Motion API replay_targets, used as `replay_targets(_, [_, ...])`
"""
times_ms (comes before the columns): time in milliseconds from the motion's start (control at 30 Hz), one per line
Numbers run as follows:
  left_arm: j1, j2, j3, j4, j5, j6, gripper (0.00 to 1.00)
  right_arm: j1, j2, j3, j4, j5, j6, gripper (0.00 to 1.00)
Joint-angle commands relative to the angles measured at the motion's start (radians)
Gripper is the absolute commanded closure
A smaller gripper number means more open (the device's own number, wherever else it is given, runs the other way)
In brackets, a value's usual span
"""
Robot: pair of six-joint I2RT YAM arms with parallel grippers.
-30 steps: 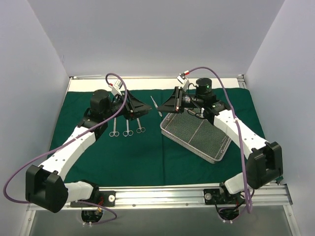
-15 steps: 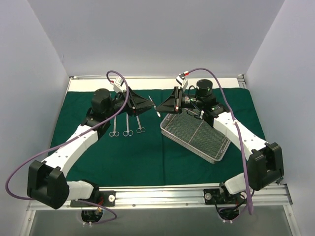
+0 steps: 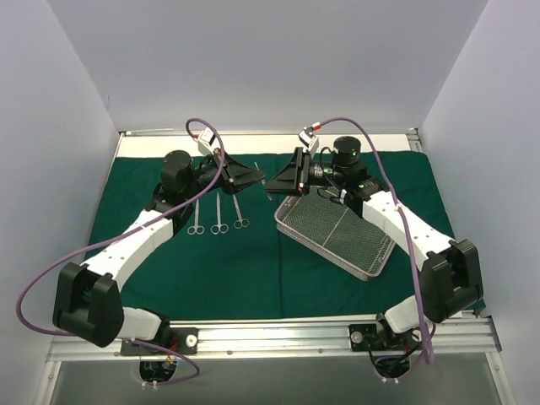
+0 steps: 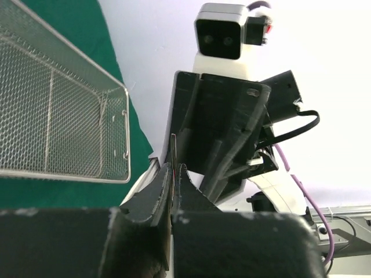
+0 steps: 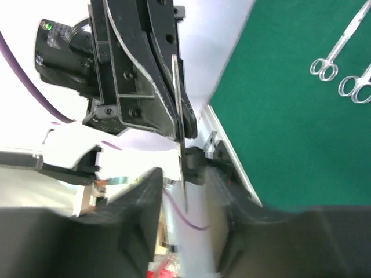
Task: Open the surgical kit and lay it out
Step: Place the medical item in the surgical kit.
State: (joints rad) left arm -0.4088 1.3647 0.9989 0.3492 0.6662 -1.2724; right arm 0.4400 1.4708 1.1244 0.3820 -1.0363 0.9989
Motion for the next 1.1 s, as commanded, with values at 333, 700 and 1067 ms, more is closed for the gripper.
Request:
replay_targets(333, [0.209,0.057,0.345,-1.254,-0.417,0.818,0.98,-0.156,0.183,0.417,-1.021,0.611,-0.608,0.34])
replay_targets(700, [0.200,0.362,0.431,-1.363,-0.876,1.102,0.98,-0.264,0.220,0.387,-1.101,0.595,-0.595,0.34])
replay_targets(1067, [0.274,0.582,0.514,-1.257,-0.881,1.233,0.98,-0.357,0.246,0.399,-1.151,0.605,-0.611,0.34])
